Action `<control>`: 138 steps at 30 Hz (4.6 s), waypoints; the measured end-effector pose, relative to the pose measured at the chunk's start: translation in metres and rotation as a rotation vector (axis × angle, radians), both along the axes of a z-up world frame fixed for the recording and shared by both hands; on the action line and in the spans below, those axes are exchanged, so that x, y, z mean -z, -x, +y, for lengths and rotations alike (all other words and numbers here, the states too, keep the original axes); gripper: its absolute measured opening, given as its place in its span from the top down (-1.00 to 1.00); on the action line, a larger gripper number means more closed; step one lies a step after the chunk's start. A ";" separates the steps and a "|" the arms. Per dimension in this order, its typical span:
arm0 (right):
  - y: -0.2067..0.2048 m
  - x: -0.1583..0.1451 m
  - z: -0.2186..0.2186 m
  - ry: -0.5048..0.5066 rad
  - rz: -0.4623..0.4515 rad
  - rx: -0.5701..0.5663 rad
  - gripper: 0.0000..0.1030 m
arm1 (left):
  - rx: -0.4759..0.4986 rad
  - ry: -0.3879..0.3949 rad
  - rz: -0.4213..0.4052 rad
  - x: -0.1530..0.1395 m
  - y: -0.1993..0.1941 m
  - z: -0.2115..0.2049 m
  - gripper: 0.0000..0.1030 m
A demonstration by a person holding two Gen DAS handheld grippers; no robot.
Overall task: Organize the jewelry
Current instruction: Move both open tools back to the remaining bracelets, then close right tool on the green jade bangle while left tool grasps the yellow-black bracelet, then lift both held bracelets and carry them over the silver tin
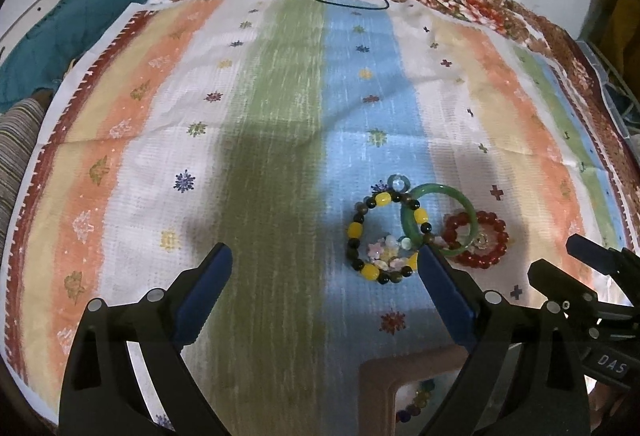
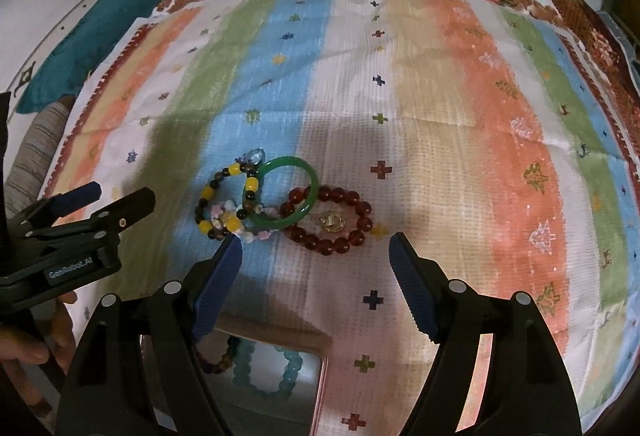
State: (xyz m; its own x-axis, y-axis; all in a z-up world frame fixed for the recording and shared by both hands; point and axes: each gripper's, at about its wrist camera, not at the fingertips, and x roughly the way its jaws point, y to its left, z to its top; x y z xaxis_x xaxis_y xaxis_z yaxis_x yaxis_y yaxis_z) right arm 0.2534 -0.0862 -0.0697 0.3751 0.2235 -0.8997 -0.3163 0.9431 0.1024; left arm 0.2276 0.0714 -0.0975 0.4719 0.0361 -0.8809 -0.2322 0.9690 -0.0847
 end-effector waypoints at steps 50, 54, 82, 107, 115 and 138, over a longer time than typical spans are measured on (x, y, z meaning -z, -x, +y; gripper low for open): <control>-0.064 0.069 0.011 -0.154 0.297 0.061 0.38 | 0.055 -0.037 0.093 0.064 -0.057 0.006 -0.63; -0.063 0.072 0.014 -0.161 0.302 0.046 0.55 | 0.061 -0.055 0.105 0.069 -0.060 0.006 -0.49; -0.056 0.050 0.006 -0.069 0.162 0.025 0.82 | 0.112 -0.040 0.083 0.039 -0.053 -0.006 0.78; -0.016 -0.009 0.000 -0.020 -0.050 -0.015 0.82 | 0.158 -0.022 -0.101 -0.043 -0.016 -0.042 0.78; 0.000 -0.026 0.000 -0.003 -0.102 -0.026 0.82 | 0.175 -0.012 -0.150 -0.065 0.003 -0.053 0.78; 0.044 -0.054 -0.015 -0.033 -0.157 -0.033 0.82 | 0.180 -0.009 -0.232 -0.097 0.062 -0.065 0.78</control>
State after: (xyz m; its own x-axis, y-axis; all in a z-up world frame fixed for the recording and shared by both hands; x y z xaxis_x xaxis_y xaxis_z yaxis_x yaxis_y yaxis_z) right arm 0.2089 -0.1014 -0.0156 0.5028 0.2666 -0.8223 -0.3616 0.9289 0.0801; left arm 0.1657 0.0062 -0.0003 0.6603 -0.0596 -0.7487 -0.0314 0.9938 -0.1068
